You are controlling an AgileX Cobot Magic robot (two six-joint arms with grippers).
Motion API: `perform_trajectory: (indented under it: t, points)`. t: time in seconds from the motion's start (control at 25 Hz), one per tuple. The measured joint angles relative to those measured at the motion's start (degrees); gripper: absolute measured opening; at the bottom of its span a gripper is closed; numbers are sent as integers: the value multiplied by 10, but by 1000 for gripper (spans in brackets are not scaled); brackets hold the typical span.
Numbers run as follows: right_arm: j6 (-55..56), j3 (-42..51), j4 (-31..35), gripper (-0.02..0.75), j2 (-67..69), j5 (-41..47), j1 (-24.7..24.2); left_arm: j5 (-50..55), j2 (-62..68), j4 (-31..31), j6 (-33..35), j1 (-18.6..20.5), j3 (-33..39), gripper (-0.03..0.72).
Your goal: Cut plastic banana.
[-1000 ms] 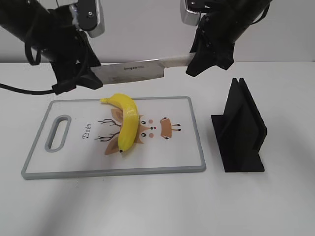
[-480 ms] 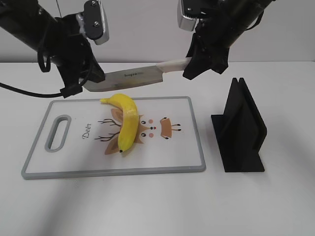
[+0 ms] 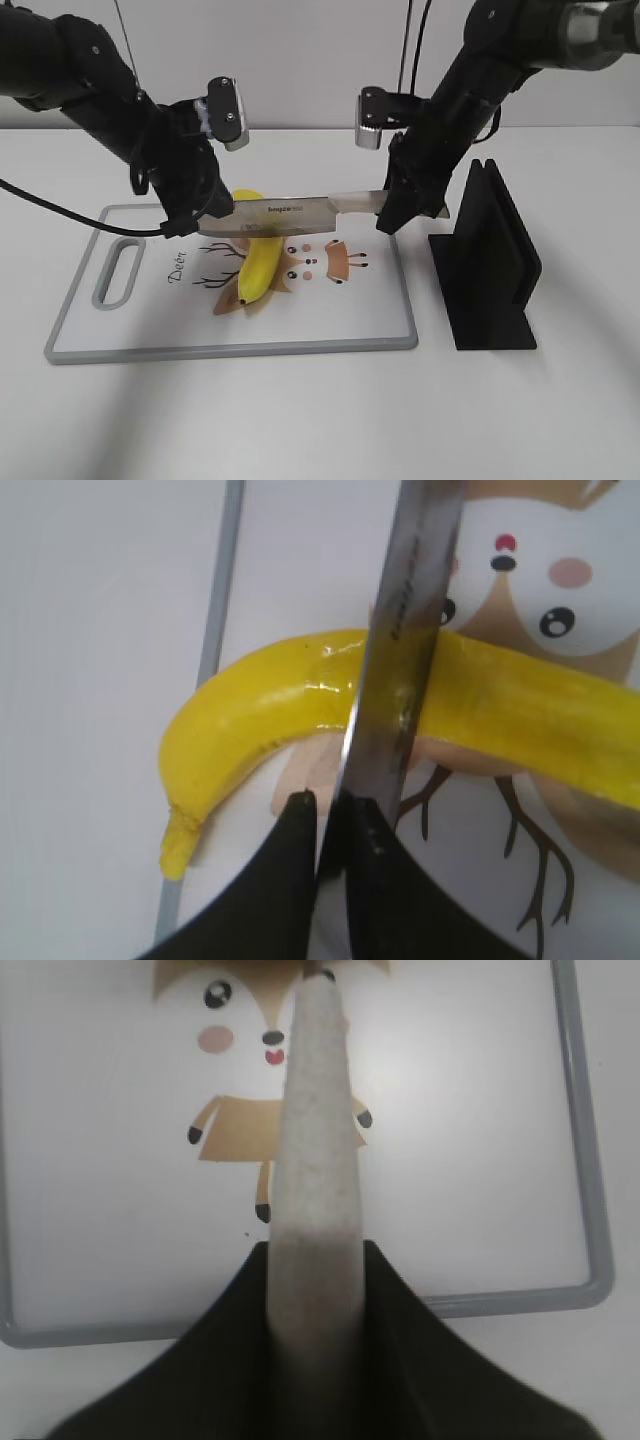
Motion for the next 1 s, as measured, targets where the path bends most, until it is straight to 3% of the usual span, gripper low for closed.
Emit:
perform_trajectory:
  t: [0.24,0.68,1.0]
  points:
    - [48,-3,-77,170,-4,18,26,15,-16,1,-1,-2,-4,40]
    - [42,-7,-75,170,-138,54,37,82,-144,14,-18,-4,16,2]
    - [41,-8,-72,170,-159,55,37,84,-163,11,-18,-4,16,2]
